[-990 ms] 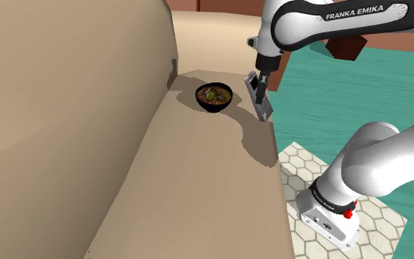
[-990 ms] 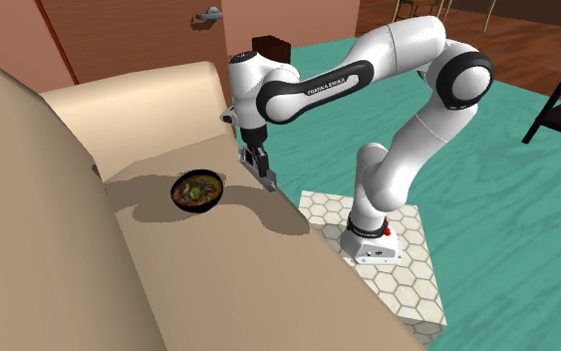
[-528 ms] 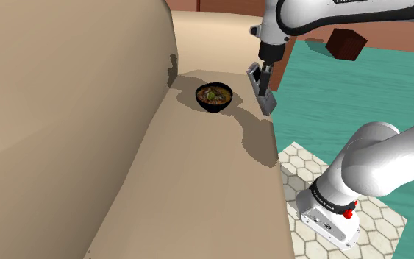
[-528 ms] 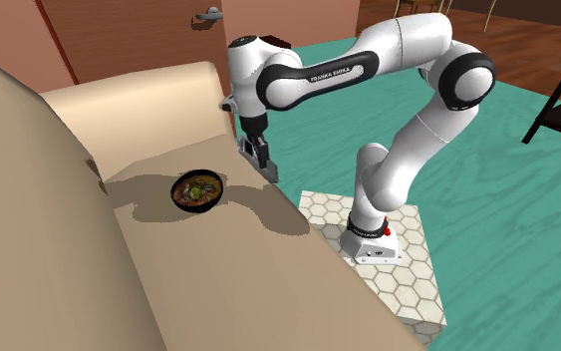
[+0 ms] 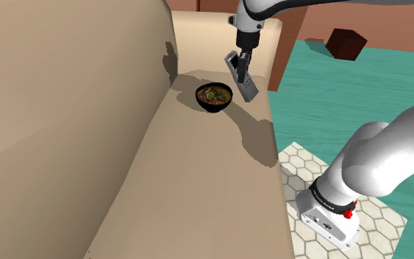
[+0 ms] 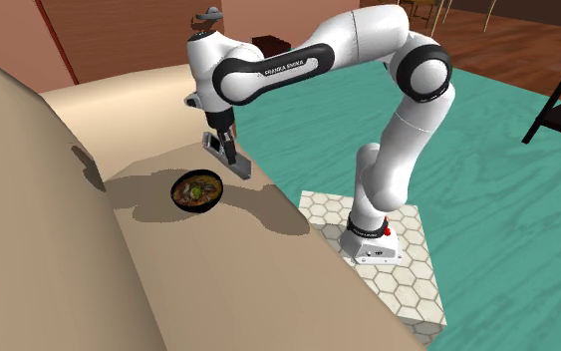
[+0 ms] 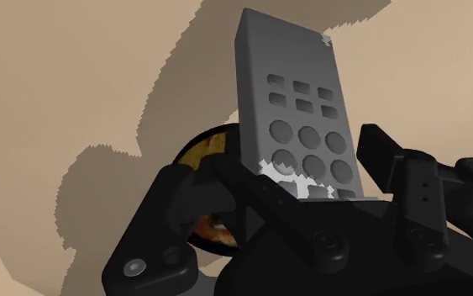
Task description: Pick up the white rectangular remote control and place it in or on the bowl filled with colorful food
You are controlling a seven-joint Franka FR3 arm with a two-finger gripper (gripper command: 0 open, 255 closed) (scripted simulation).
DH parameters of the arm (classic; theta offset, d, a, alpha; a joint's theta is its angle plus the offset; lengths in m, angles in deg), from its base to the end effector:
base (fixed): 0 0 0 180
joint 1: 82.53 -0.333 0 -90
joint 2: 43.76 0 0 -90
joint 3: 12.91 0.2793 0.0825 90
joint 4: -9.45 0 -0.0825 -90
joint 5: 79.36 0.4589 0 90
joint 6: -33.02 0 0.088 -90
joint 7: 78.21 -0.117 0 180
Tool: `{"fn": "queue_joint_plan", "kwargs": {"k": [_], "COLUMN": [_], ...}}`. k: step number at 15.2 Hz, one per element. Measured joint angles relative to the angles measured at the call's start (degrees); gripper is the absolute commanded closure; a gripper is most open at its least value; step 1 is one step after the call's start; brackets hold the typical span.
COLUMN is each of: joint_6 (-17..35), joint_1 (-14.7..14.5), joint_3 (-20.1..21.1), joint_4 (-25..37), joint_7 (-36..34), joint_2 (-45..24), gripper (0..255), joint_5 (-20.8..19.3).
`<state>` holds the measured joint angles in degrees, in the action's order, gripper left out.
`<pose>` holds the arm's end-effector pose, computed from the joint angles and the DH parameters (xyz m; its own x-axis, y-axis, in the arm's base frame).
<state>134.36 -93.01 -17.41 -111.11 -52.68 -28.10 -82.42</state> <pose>0.5471 0.0509 0.4632 0.8422 0.5347 -0.0699 0.5360 -0.8442 0.0003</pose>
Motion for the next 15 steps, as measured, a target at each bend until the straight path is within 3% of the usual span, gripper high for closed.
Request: {"fn": "queue_joint_plan", "kwargs": {"k": [8,15], "joint_6": [-2.4,1.0], "joint_1": [-0.5,-0.3], "joint_3": [0.2,0.1], "joint_4": [20.9,20.1], "joint_7": [0.0,0.1], "joint_2": [-18.5,-21.2], "gripper": [255,255], "joint_5": [1.5,1.7]}}
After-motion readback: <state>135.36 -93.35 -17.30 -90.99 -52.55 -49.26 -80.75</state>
